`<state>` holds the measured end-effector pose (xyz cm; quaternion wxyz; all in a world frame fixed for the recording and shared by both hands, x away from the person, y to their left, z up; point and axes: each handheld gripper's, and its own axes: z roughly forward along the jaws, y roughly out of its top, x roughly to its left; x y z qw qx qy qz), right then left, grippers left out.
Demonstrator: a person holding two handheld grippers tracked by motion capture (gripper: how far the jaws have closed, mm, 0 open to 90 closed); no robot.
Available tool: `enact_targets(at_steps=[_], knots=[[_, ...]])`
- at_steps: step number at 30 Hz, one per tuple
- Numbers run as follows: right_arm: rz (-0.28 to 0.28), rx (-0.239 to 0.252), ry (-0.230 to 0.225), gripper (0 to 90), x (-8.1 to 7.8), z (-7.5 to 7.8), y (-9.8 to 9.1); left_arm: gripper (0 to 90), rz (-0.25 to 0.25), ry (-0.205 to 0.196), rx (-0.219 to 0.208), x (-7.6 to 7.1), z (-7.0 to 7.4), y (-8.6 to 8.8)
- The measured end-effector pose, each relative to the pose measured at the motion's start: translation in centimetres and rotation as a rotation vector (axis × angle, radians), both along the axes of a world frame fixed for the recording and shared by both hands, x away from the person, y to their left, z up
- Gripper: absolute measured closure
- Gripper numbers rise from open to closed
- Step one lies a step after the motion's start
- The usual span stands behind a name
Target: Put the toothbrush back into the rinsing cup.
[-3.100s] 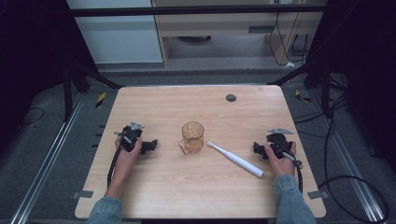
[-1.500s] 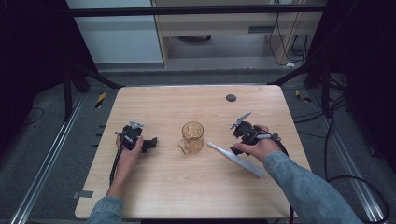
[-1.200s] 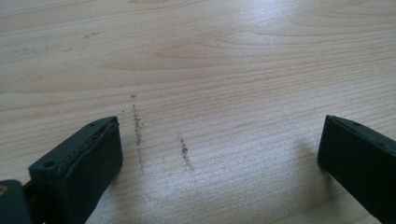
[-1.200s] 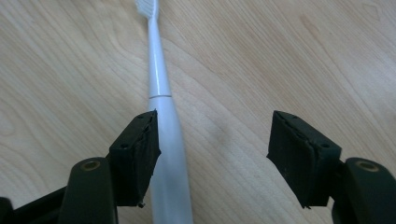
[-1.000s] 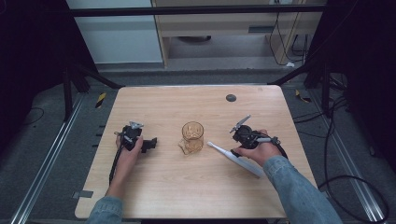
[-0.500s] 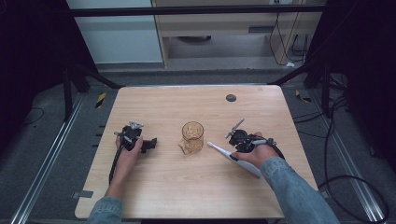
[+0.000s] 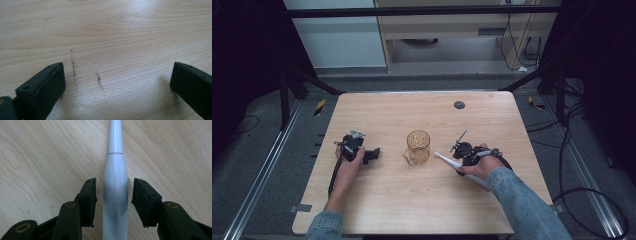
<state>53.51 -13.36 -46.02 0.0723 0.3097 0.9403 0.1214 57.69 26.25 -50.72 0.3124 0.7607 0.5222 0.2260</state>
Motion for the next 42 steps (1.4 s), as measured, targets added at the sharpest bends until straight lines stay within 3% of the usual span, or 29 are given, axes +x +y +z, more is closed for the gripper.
enact_targets(at_steps=[21, 25, 30, 31, 42], knots=[[0.014, -0.015, 0.038, 66.6, 0.6, -0.5, 0.4, 0.0, 0.0, 0.0, 0.0, 0.0, 0.0, 0.0], [0.007, 0.018, 0.052, 66.8, 0.7, 0.2, 0.2, 0.0, 0.0, 0.0, 0.0, 0.0, 0.0, 0.0], [-0.024, 0.05, 0.032, 66.9, 0.9, 1.8, -0.4, 0.0, -0.001, 0.0, 0.0, 0.0, 0.0, 0.0], [-0.045, 0.078, 0.021, 66.9, 1.0, 2.2, -0.8, 0.0, -0.001, 0.0, 0.0, 0.0, 0.0, 0.0], [-0.128, 0.166, -0.066, 66.9, 1.2, 4.8, -2.0, 0.0, -0.005, 0.0, -0.002, -0.1, 0.0, 0.0]])
